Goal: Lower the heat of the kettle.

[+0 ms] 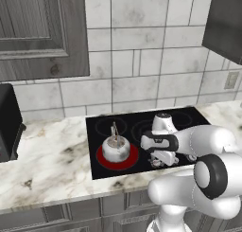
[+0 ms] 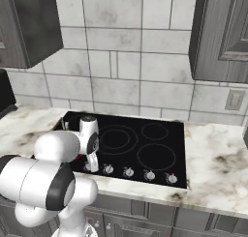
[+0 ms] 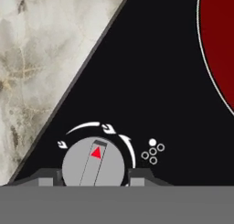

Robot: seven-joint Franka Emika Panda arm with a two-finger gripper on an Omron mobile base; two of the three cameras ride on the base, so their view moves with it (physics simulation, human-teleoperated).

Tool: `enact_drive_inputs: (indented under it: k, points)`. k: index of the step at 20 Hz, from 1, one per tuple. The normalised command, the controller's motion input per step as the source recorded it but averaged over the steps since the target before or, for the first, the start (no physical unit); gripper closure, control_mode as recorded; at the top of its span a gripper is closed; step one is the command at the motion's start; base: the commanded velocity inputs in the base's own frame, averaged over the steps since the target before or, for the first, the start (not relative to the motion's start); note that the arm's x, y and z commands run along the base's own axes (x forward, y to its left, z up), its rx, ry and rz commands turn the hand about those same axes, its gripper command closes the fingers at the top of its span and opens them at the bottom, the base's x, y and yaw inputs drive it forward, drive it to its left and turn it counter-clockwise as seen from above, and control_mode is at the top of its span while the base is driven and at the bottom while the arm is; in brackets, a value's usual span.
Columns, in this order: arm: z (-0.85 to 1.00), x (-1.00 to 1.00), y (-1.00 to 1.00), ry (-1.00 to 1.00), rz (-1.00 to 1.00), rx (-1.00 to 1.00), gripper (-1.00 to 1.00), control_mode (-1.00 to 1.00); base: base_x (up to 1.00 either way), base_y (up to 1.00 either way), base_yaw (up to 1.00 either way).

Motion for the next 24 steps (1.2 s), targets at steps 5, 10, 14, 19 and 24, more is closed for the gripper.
enact_drive_inputs:
  k: [5,10,14,19,24]
  points:
    - [-0.28,-0.23,0.14,0.0,-0.26,0.0,1.0,-1.0,0.0,0.0,0.0]
    - [-0.29,-0.31,0.1,0.0,-0.25,0.01,1.0,-1.0,0.0,0.0,0.0]
    - [-0.25,-0.33,0.05,0.0,-0.25,0.04,1.0,-1.0,0.0,0.0,0.0]
    - [-0.17,-0.31,0.0,-0.04,-0.26,0.08,1.0,-1.0,0.0,0.0,0.0]
    - [-0.11,-0.27,0.0,-0.06,-0.31,0.03,1.0,-1.0,0.0,0.0,0.0]
